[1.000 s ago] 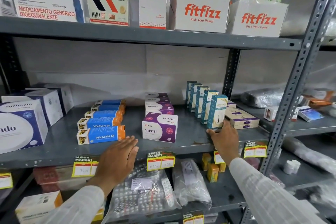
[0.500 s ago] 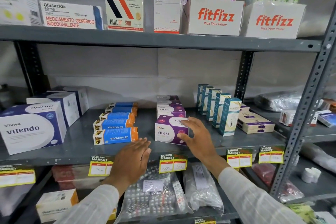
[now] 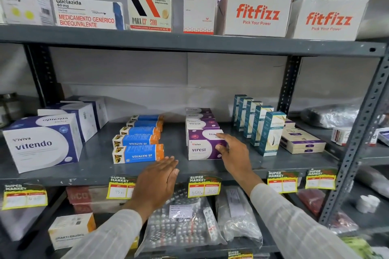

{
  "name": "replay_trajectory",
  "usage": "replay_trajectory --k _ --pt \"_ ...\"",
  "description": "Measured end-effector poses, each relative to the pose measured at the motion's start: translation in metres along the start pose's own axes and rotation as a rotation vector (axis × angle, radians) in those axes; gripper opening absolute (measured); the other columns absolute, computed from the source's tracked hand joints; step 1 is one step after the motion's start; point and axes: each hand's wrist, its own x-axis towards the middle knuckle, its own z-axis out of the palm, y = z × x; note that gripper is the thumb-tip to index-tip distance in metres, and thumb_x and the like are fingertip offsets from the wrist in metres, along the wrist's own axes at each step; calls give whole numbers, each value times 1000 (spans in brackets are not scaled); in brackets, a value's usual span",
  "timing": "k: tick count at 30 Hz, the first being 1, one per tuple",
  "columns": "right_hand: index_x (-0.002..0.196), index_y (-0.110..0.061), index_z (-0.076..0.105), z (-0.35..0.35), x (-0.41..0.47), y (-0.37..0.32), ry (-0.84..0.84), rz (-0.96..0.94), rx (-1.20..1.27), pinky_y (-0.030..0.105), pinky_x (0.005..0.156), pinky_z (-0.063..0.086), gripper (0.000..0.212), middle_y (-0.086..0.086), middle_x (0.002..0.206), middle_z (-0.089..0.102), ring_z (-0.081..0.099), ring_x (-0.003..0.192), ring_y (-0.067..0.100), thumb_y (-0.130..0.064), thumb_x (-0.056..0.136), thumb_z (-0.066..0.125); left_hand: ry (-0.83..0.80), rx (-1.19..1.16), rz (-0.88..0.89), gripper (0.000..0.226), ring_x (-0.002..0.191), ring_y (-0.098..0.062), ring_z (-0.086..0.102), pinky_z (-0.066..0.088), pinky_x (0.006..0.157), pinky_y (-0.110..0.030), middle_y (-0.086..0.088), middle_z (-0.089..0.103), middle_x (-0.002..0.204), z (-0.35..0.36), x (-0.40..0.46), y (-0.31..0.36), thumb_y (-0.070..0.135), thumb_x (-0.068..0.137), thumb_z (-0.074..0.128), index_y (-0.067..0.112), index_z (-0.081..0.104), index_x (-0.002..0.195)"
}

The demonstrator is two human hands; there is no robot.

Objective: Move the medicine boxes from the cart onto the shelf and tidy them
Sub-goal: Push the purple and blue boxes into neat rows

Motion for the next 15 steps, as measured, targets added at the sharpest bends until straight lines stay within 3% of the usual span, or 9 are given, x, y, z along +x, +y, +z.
replay_trajectory --k 2,4,6,8,12,15 --pt "136 -21 62 2 -1 -1 2 -11 -7 26 93 59 41 3 137 66 61 124 21 -19 96 70 5 4 -1 53 144 -10 43 26 117 -28 5 53 153 1 0 0 49 107 27 25 53 146" --pt "137 -22 62 5 -2 -2 -11 -10 -20 4 76 48 41 2 138 65 60 126 18 -21 96 70 16 3 -1 53 144 -11 44 26 116 -28 5 54 152 2 0 -1 49 106 27 25 54 145" --pt "137 -23 61 7 -2 -1 -20 7 -27 -3 64 41 42 2 139 65 59 127 18 -25 96 69 21 5 4 54 143 -11 45 27 115 -28 4 55 151 2 0 -1 49 106 26 25 55 144" --pt "138 -23 60 8 -2 0 -15 11 -35 0 71 43 43 2 139 64 59 129 19 -28 96 67 25 10 9 57 143 -11 45 28 115 -29 4 55 151 2 0 0 51 105 23 24 55 144" --pt "140 -21 59 8 -3 -1 0 4 -52 29 95 56 44 3 141 64 59 130 21 -28 97 66 20 9 8 61 146 -9 41 24 117 -26 7 51 154 2 0 -2 54 105 17 26 50 147" --pt "144 -20 55 5 -5 -4 -22 -16 -80 34 102 53 47 4 145 61 57 133 22 -28 99 64 -1 -6 6 57 147 -9 38 23 119 -26 6 49 156 -1 1 1 52 106 21 26 49 148"
